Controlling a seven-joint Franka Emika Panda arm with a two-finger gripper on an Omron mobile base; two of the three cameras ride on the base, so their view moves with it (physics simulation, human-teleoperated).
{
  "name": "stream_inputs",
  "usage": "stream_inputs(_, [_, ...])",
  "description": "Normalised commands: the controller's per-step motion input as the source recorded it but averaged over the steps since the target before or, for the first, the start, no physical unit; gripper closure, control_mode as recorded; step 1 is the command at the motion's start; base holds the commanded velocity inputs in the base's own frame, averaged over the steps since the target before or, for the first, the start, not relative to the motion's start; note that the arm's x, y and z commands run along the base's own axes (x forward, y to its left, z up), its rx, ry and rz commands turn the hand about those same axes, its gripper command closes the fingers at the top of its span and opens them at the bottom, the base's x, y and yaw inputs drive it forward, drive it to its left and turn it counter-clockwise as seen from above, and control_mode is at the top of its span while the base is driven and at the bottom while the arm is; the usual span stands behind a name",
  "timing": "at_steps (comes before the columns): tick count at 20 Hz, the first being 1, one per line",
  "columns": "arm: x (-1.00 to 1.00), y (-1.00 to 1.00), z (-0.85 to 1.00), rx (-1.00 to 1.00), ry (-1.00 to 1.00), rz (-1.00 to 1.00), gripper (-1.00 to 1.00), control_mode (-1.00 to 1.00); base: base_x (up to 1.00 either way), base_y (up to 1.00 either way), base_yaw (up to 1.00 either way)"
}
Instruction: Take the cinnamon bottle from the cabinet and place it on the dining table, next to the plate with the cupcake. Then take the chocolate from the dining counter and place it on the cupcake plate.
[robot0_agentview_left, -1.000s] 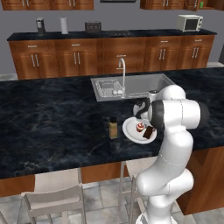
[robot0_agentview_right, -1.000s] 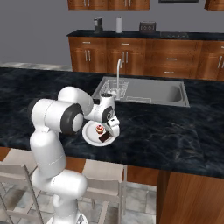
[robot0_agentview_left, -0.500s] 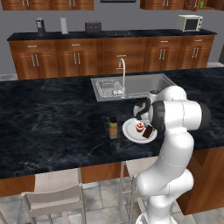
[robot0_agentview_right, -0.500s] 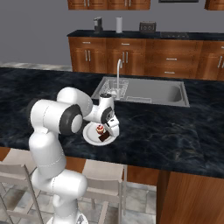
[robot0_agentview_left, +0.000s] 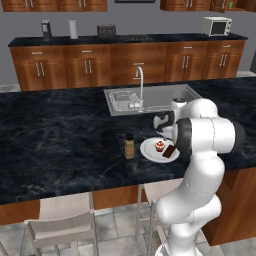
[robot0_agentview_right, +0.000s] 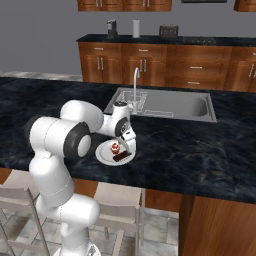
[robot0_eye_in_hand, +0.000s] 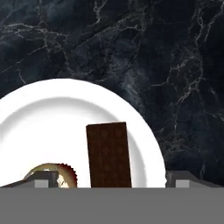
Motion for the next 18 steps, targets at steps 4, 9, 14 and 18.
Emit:
stream_inputs(4, [-0.38, 0.02, 0.53, 0.00, -0.01, 0.00, -1.00, -1.00, 0.00, 0.00, 0.00])
stream_inputs(9, [-0.74, 0.13, 0.33, -0.01, 0.00, 0.02, -1.00, -1.00, 0.00, 0.00, 0.00])
stream_inputs(14, [-0.87, 0.27, 0.03, -0.03, 0.00, 0.14, -1.00, -1.00, 0.00, 0.00, 0.00])
stream_inputs(18, [-0.81, 0.20, 0.15, -0.01, 0.00, 0.18, -1.00, -1.00, 0.00, 0.00, 0.00])
